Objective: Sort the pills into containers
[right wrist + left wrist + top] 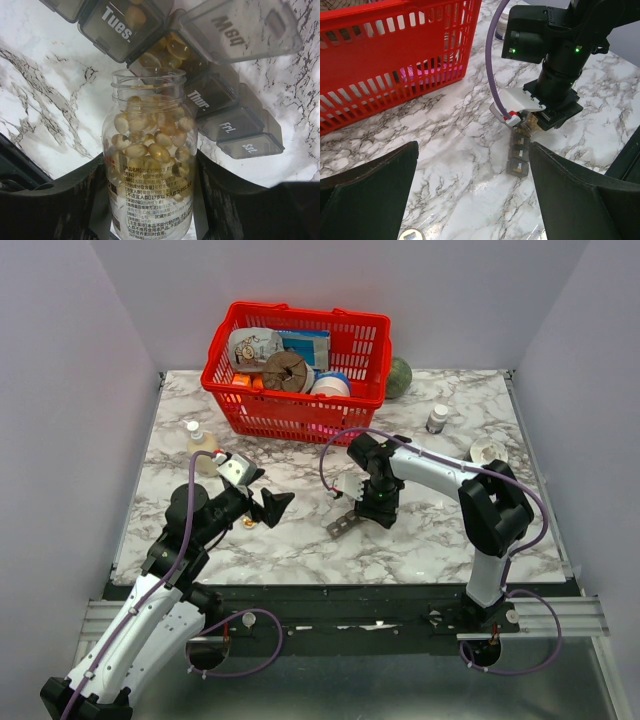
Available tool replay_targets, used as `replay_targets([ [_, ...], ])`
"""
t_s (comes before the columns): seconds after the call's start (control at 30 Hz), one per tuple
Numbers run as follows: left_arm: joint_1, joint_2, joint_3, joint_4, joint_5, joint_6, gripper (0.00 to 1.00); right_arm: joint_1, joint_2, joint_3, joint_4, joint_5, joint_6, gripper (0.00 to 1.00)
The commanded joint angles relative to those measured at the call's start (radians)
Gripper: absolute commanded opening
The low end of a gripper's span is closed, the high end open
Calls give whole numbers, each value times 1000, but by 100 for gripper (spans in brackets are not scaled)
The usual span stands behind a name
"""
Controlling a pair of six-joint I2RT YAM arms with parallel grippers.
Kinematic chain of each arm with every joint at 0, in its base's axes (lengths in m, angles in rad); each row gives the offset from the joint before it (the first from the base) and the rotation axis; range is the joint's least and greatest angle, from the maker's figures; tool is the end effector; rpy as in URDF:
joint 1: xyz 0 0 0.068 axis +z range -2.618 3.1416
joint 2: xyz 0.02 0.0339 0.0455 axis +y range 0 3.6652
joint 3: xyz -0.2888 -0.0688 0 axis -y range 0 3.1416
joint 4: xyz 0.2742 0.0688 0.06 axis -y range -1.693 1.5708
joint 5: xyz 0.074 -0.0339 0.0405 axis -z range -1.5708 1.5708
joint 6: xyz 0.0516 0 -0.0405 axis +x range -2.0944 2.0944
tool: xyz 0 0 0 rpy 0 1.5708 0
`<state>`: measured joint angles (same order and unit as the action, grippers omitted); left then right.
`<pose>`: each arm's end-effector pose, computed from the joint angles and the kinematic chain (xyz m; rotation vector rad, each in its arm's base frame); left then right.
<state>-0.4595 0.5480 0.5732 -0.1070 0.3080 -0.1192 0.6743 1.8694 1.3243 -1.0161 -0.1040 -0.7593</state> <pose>0.1444 -0.0889 0.3208 0.5207 1.6133 -0.6908 0.2870 0.2363 0.1733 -2.0526 2.3543 0.1618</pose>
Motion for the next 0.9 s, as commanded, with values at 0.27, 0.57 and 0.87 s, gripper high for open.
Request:
replay_targets([
  [0.27, 2, -8, -7, 12, 26, 15, 99, 7, -42, -13, 45, -28, 8, 1],
  [0.57, 2, -8, -7, 12, 28, 15, 99, 5, -56, -14, 60, -51, 20, 1],
  [0.87, 1, -8, -9, 10, 26, 15, 99, 5, -90, -42, 97, -83, 29, 1],
])
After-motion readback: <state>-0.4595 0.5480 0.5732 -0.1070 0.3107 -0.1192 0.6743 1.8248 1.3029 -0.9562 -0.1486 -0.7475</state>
